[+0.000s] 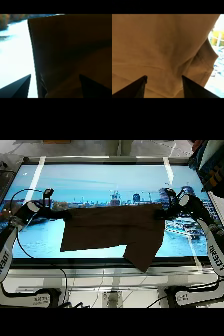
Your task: Fold the clothes and pants, and hang the long-sleeved shirts on hangers.
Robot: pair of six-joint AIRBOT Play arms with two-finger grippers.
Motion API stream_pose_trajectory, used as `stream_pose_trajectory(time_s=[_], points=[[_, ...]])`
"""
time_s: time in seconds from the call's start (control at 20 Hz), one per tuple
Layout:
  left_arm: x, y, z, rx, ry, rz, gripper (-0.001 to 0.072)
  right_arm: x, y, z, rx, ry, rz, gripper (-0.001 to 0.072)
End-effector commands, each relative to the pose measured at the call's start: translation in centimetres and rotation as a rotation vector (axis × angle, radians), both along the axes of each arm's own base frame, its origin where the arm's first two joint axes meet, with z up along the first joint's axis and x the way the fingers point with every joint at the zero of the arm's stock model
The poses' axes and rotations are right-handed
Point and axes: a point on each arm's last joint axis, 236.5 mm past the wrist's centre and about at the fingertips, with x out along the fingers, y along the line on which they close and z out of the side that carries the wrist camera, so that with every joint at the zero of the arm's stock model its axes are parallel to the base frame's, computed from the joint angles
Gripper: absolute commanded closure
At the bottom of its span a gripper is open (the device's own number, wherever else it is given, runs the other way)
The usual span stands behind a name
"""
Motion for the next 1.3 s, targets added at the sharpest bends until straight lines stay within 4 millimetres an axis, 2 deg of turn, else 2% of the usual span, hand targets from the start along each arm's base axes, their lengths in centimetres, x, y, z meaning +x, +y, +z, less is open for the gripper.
stream_pose_trajectory(time_s=[0.0,0.05,0.1,0.15,0.25,0.3,0.35,0.45,0.5,0.65,0.75,0.8,0.95,1.0,1.1,1.25], points=[[-0.4,-0.2,1.2,-0.003,-0.006,-0.005,0.001,-0.6,-0.4,0.3,-0.02,0.012,0.011,0.0237],[-0.5,-0.3,2.1,-0.004,-0.018,-0.01,0.0013,-1.0,-1.0,0.4,-0.051,0.02,0.023,0.0283],[-0.9,-0.5,3.0,-0.007,-0.024,-0.02,0.0015,-1.7,-2.0,0.5,-0.092,0.041,0.037,0.0364],[-1.5,-0.7,4.0,-0.009,-0.025,-0.034,0.0081,-2.5,-3.0,0.6,-0.125,0.069,0.046,0.0456],[-3.0,-1.0,6.1,-0.01,-0.022,-0.065,0.0502,-4.7,-5.4,1.1,-0.169,0.142,0.035,0.0639],[-3.7,-1.0,7.1,-0.013,-0.024,-0.075,0.0659,-6.1,-6.6,1.4,-0.17,0.186,0.017,0.0667],[-4.5,-1.1,8.2,-0.015,-0.03,-0.085,0.0694,-7.4,-7.6,1.6,-0.16,0.232,0.006,0.0693],[-5.8,-1.2,10.1,-0.017,-0.038,-0.101,0.0694,-10.4,-9.0,1.8,-0.106,0.329,0.003,0.0693],[-6.6,-1.3,10.7,-0.019,-0.034,-0.109,0.0695,-11.6,-8.8,1.6,-0.04,0.346,0.001,0.0694],[-8.9,-1.4,11.8,-0.026,-0.008,-0.131,0.0695,-14.7,-5.4,0.7,0.227,0.326,-0.001,0.0693],[-10.1,-1.4,11.6,-0.033,0.014,-0.137,0.0695,-17.7,-2.8,-0.5,0.364,0.359,-0.018,0.0693],[-10.5,-1.6,11.4,-0.036,0.024,-0.14,0.0695,-18.6,-1.5,-1.1,0.409,0.351,-0.019,0.0693],[-11.4,-1.8,10.4,-0.05,0.063,-0.135,0.0694,-18.9,1.7,-3.3,0.512,0.305,-0.139,0.0681],[-11.6,-1.8,10.0,-0.052,0.073,-0.135,0.0695,-19.2,2.1,-4.2,0.52,0.305,-0.169,0.065],[-11.9,-1.8,9.6,-0.055,0.085,-0.135,0.0694,-19.9,2.5,-5.5,0.522,0.312,-0.211,0.045],[-12.1,-1.9,9.2,-0.058,0.096,-0.136,0.0694,-19.9,3.1,-6.3,0.546,0.299,-0.269,0.0437]])
